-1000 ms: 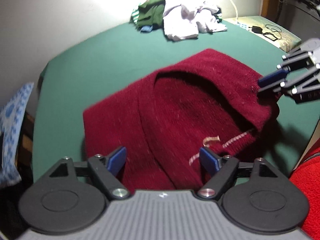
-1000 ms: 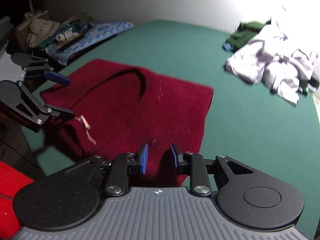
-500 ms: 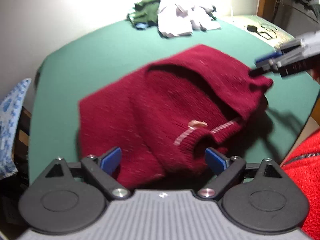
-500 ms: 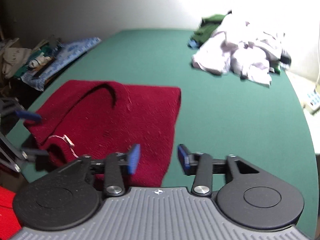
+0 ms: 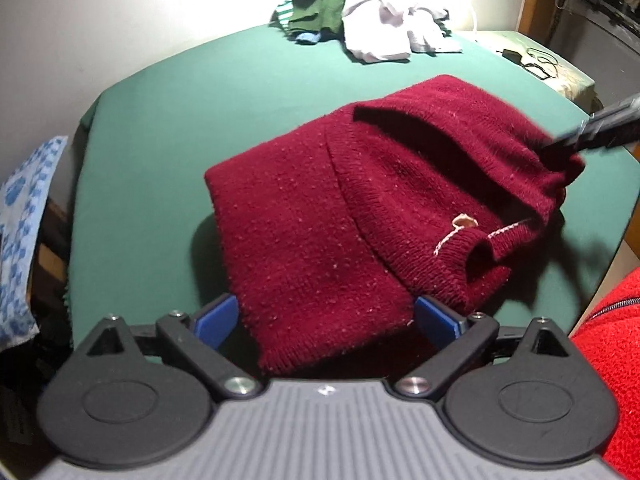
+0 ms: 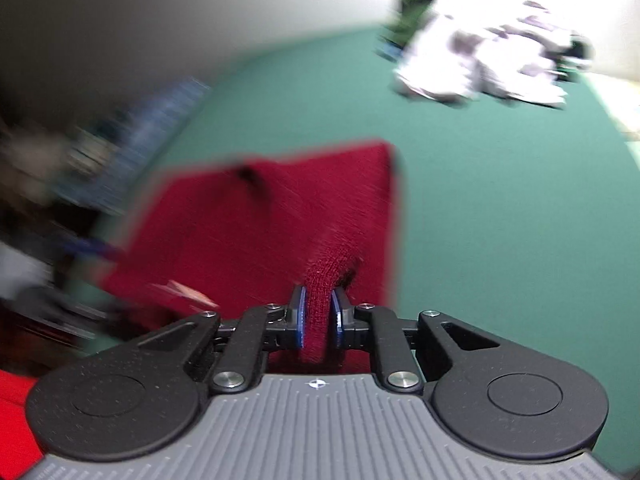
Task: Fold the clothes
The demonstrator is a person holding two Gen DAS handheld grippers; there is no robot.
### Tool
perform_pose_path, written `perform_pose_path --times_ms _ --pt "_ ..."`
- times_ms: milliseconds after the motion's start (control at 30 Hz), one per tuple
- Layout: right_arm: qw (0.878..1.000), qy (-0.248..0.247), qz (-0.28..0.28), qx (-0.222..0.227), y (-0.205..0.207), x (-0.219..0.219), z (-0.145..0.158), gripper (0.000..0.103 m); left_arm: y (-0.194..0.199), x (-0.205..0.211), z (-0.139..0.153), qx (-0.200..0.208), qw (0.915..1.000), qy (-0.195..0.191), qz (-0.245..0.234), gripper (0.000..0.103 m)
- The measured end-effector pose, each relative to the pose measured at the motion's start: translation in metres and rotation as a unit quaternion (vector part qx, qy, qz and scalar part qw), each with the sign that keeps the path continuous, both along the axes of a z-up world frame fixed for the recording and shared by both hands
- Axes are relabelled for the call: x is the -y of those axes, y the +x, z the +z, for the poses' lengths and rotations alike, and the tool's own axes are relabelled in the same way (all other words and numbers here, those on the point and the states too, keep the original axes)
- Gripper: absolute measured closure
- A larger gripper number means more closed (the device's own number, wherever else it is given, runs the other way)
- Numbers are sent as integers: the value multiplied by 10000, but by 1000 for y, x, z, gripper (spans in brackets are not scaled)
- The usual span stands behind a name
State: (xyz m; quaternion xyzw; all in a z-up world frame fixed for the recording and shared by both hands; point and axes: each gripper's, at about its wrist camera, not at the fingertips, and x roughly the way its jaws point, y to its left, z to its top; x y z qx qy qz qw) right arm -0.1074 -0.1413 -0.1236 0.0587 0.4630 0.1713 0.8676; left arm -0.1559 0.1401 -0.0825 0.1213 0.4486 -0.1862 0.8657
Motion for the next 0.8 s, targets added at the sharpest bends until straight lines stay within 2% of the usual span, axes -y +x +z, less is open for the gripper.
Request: perform_pose_path --times_ms 67,167,233,333,400,467,533,633,733,800 --pt "9997 -212 -129 -45 -2 0 -8 86 0 -2 1 11 10000 -33 -65 7" --pt "9992 -368 -148 40 -4 -4 4 72 0 -6 7 111 9997 -105 -174 7" --pt "9981 -528 -124 292 -6 -10 14 72 -1 -8 12 198 9993 -206 -240 5" --pt "9969 -483 -146 611 -3 -17 22 73 -1 -8 10 185 9987 -354 -331 4" --pt "9957 -600 -88 704 2 -26 18 74 -2 -4 6 114 9983 -429 -391 11" --pt "9951 -764 -37 634 7 -34 7 79 -2 -1 1 42 9977 -504 -450 13" --pt "9947 -903 -62 486 11 -37 -4 79 -4 3 -3 -26 9971 -561 -521 9" --pt "9926 -1103 72 494 12 -40 -6 78 -9 8 -6 -14 9972 -399 -639 7" --pt "9932 -1064 -16 482 16 -39 3 77 1 -4 -4 -47 9981 -514 -343 9" --pt "9942 -917 -243 504 19 -34 10 71 9 -14 -2 -75 9980 -619 -108 6"
